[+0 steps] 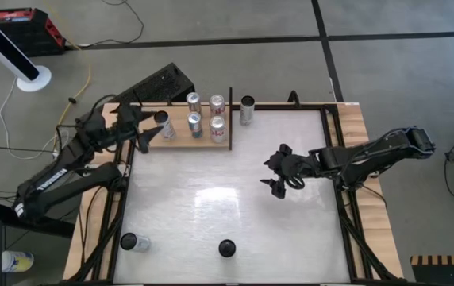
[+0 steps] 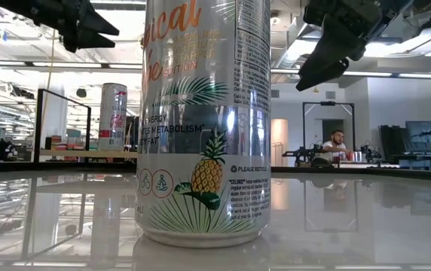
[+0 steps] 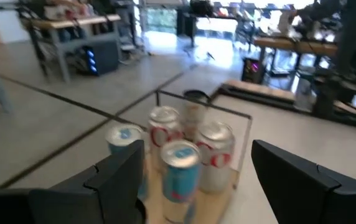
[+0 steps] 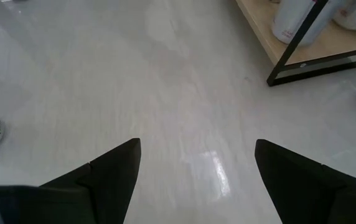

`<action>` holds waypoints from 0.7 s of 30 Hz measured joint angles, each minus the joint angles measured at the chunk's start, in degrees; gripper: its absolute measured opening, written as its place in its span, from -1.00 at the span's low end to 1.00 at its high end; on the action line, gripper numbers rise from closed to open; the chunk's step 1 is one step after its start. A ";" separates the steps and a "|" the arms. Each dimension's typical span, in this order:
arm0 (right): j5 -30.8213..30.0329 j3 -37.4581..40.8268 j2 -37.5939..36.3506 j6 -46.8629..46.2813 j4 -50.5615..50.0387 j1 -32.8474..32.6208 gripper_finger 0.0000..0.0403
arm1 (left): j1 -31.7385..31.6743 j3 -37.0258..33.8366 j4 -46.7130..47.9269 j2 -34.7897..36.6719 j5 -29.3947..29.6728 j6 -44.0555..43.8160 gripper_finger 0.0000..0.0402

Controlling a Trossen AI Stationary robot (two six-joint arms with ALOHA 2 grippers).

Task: Place canned beverage on shelf
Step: Put the right pink soda can on the shelf

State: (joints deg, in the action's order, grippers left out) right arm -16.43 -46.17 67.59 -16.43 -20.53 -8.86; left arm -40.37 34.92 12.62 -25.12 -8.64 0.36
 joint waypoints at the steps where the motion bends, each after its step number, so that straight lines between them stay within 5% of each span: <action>1: 0.00 0.00 0.00 0.00 0.01 0.17 0.68 | 0.94 0.23 0.89 -0.28 0.02 0.00 0.39; 8: 0.01 0.00 0.00 -0.02 0.08 1.60 0.68 | 6.41 0.28 8.70 -6.52 5.09 1.35 0.18; 15: 0.02 0.00 0.00 -0.02 0.02 1.61 0.68 | 7.42 2.27 17.75 -11.53 8.06 1.99 -0.28; 21: 0.00 0.00 0.00 2.38 0.06 1.81 0.68 | 7.40 3.23 21.52 -15.14 17.56 2.24 -0.76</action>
State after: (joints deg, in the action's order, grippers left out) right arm -16.43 -46.17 67.59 -14.05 -20.47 -7.04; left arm -32.97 38.15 34.14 -40.26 8.92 2.60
